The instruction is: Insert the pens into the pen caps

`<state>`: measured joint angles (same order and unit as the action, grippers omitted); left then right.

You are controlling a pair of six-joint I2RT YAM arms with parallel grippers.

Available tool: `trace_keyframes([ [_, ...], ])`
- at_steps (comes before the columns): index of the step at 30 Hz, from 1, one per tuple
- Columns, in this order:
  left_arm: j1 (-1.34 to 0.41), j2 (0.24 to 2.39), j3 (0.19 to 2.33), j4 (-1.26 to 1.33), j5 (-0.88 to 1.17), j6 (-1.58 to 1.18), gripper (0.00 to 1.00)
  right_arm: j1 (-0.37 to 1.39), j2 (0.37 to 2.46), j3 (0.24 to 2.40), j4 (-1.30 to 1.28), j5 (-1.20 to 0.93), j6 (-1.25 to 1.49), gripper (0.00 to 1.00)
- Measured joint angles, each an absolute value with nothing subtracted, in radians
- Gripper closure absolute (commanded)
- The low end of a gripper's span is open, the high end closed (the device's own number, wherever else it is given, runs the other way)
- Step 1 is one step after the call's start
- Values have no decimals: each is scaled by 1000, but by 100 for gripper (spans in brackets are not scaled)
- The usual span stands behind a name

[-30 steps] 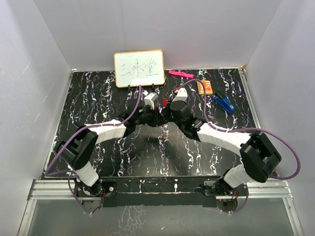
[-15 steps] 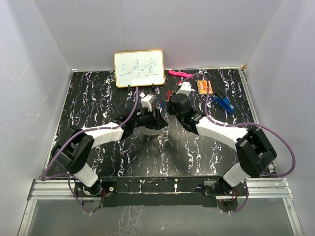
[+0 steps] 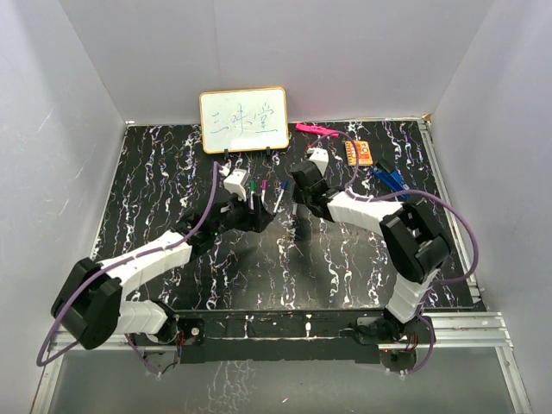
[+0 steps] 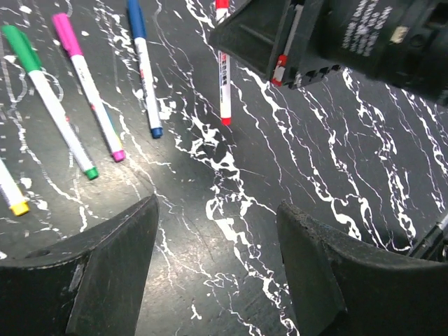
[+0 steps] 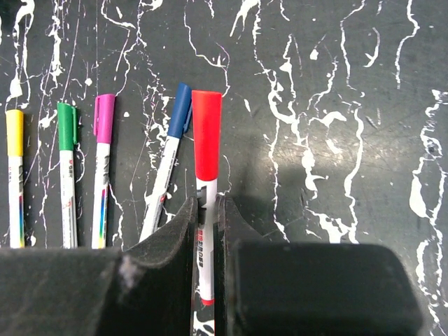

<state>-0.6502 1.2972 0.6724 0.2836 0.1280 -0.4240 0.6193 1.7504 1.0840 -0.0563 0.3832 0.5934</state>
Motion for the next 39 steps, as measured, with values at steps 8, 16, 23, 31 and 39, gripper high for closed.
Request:
trace_keyframes([
  [8, -650, 1229, 667, 200, -2, -393, 30, 606, 1861, 1177, -81, 363, 585, 100],
  [16, -650, 1213, 643, 107, -115, -397, 29, 574, 1972, 1256, -109, 341, 583, 100],
  [23, -650, 1148, 638, 58, -178, -395, 28, 566, 2011, 1271, -112, 316, 585, 87],
  [31, -650, 1137, 638, 20, -211, -389, 28, 566, 2013, 1273, -113, 315, 587, 72],
  [39, -650, 1125, 638, -10, -245, -374, 11, 566, 2005, 1273, -123, 342, 577, 43],
])
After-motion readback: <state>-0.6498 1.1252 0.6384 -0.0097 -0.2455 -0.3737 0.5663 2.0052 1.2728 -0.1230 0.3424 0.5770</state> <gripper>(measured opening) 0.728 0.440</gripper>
